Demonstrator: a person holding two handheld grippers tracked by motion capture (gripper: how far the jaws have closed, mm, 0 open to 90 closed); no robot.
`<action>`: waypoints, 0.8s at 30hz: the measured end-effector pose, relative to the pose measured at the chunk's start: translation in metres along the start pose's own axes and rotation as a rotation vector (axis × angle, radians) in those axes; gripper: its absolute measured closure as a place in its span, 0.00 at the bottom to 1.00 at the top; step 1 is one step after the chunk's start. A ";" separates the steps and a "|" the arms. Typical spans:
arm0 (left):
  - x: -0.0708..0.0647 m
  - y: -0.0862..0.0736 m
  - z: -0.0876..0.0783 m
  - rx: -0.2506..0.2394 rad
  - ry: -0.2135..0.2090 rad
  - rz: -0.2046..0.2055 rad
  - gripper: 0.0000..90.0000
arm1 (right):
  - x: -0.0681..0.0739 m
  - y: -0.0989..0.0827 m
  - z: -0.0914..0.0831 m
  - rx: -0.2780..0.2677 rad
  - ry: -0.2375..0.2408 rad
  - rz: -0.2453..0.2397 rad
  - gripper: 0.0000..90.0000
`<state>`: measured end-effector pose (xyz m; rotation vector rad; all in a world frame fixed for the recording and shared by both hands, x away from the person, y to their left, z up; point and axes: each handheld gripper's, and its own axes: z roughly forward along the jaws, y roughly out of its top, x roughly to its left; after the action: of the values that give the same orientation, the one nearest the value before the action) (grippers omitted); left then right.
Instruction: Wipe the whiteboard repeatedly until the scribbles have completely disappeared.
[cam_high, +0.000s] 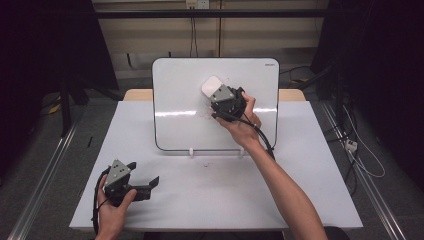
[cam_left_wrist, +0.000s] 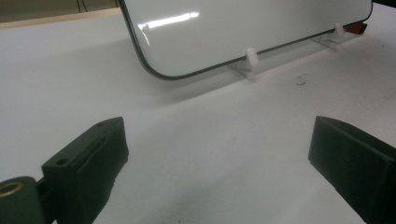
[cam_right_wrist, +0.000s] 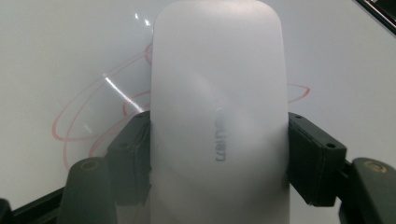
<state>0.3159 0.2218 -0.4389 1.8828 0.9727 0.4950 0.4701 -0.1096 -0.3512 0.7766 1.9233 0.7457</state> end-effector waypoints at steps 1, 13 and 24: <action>0.000 0.000 0.000 0.000 0.000 0.000 0.05 | 0.000 0.000 0.000 -0.002 0.000 0.007 0.35; 0.001 -0.001 -0.002 -0.002 0.003 0.000 0.05 | -0.004 0.000 0.001 -0.003 0.003 0.013 0.35; 0.000 -0.001 -0.001 -0.001 0.002 -0.006 0.05 | -0.025 0.000 0.001 0.000 -0.022 0.066 0.35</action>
<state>0.3147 0.2227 -0.4392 1.8788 0.9788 0.4938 0.4807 -0.1285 -0.3385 0.8484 1.8857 0.7745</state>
